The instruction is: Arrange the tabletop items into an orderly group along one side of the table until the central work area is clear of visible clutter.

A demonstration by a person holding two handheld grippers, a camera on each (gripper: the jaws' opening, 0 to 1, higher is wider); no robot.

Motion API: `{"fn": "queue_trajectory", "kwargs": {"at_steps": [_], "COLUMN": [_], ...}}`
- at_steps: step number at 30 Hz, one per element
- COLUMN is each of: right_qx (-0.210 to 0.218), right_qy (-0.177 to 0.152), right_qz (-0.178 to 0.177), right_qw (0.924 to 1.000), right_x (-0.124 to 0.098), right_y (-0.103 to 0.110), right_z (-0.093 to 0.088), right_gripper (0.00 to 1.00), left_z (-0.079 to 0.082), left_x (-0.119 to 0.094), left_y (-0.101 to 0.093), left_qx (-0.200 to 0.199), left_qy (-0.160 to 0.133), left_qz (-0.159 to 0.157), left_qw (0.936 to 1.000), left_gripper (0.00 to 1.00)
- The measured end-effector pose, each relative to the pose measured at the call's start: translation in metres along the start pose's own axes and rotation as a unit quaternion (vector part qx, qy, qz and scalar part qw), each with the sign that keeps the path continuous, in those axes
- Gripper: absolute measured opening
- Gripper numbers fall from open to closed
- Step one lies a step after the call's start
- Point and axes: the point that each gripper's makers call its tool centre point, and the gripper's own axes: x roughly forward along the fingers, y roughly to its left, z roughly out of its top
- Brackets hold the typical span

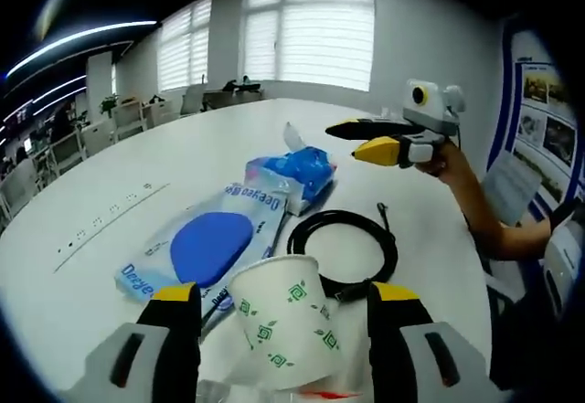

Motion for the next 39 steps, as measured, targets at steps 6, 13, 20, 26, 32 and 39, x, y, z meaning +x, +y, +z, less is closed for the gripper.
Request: {"fn": "queue_trajectory", "kwargs": {"at_steps": [6, 13, 20, 26, 32, 39], "right_qx": [-0.011, -0.018, -0.016, -0.024, -0.012, 0.002], "right_qy": [0.002, 0.000, -0.002, -0.007, 0.000, -0.015], "right_qz": [0.011, 0.023, 0.027, 0.019, 0.018, 0.020], "right_qw": [0.9999, 0.9996, 0.9995, 0.9995, 0.9998, 0.9997], "right_x": [-0.018, -0.037, -0.058, -0.079, -0.092, -0.102], "right_y": [0.015, 0.030, 0.038, 0.044, 0.049, 0.057], "right_z": [-0.011, -0.019, -0.028, -0.033, -0.049, -0.049], "right_gripper": [0.52, 0.55, 0.54, 0.54, 0.54, 0.53], "left_z": [-0.006, -0.003, -0.005, -0.003, -0.006, -0.009], "left_x": [0.006, 0.009, 0.011, 0.013, 0.016, 0.021], "left_y": [-0.008, -0.010, -0.009, -0.010, -0.011, -0.012], "left_qx": [-0.016, -0.009, -0.007, -0.011, -0.006, -0.013], "left_qy": [0.014, 0.016, 0.026, 0.028, 0.046, 0.047], "left_qz": [-0.013, -0.013, -0.003, -0.008, -0.008, -0.019], "left_qw": [0.9997, 0.9997, 0.9996, 0.9995, 0.9989, 0.9986], "left_gripper": [0.66, 0.67, 0.64, 0.63, 0.63, 0.61]}}
